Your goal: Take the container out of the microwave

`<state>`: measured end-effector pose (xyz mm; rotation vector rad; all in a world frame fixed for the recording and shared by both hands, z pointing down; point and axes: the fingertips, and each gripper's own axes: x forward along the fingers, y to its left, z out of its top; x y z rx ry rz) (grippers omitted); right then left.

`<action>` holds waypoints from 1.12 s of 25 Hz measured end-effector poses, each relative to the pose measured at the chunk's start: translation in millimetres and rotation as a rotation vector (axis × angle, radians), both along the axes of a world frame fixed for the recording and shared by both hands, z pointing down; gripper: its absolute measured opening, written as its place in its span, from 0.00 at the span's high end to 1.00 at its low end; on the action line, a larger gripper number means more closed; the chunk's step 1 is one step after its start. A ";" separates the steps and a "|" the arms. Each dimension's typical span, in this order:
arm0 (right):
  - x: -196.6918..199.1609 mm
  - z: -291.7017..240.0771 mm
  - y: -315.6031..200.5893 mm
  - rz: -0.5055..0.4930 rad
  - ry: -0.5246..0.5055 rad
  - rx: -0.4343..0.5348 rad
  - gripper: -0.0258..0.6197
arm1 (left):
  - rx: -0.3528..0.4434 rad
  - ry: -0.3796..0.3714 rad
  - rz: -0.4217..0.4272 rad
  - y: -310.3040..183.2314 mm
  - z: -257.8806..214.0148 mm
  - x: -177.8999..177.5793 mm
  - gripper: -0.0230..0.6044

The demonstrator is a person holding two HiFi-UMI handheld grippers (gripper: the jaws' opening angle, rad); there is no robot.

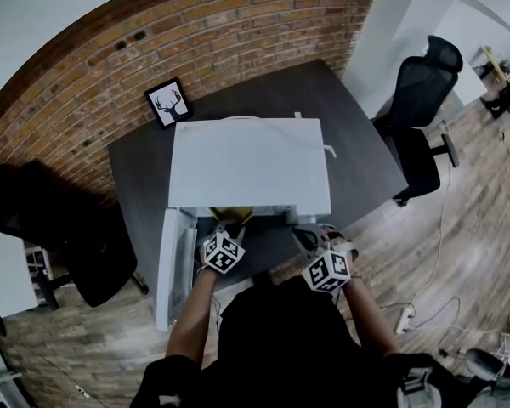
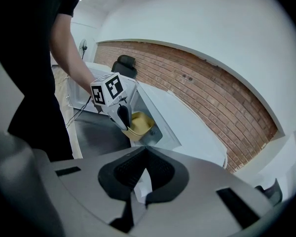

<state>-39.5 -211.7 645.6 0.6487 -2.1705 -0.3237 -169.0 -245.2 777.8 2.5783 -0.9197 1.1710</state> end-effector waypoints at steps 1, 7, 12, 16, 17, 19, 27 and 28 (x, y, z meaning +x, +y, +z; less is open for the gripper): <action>0.6 -0.4 0.5 -0.002 -0.002 0.000 0.96 | 0.000 0.000 -0.001 1.4 -0.4 0.9 0.92; 9.4 1.9 6.7 -0.009 -0.009 -0.004 0.96 | 0.007 -0.011 -0.004 10.3 -4.2 7.2 0.92; 17.4 -2.3 10.7 -0.018 -0.015 -0.004 0.96 | 0.014 -0.015 -0.010 18.4 -13.1 15.5 0.92; 23.0 -2.1 16.3 -0.030 -0.022 -0.004 0.96 | 0.021 -0.017 -0.029 23.5 -15.3 20.3 0.92; 25.1 -1.4 18.3 -0.032 -0.021 -0.006 0.96 | 0.023 -0.018 -0.033 25.5 -16.2 21.4 0.92; 29.7 -0.4 21.8 -0.033 -0.020 -0.010 0.96 | 0.024 -0.023 -0.037 29.5 -18.5 23.4 0.92; 33.4 -5.0 29.7 -0.055 -0.041 -0.007 0.96 | 0.033 -0.040 -0.060 46.8 -29.0 27.1 0.92; 33.5 -4.7 31.3 -0.059 -0.042 -0.008 0.96 | 0.037 -0.040 -0.061 49.0 -31.1 28.5 0.92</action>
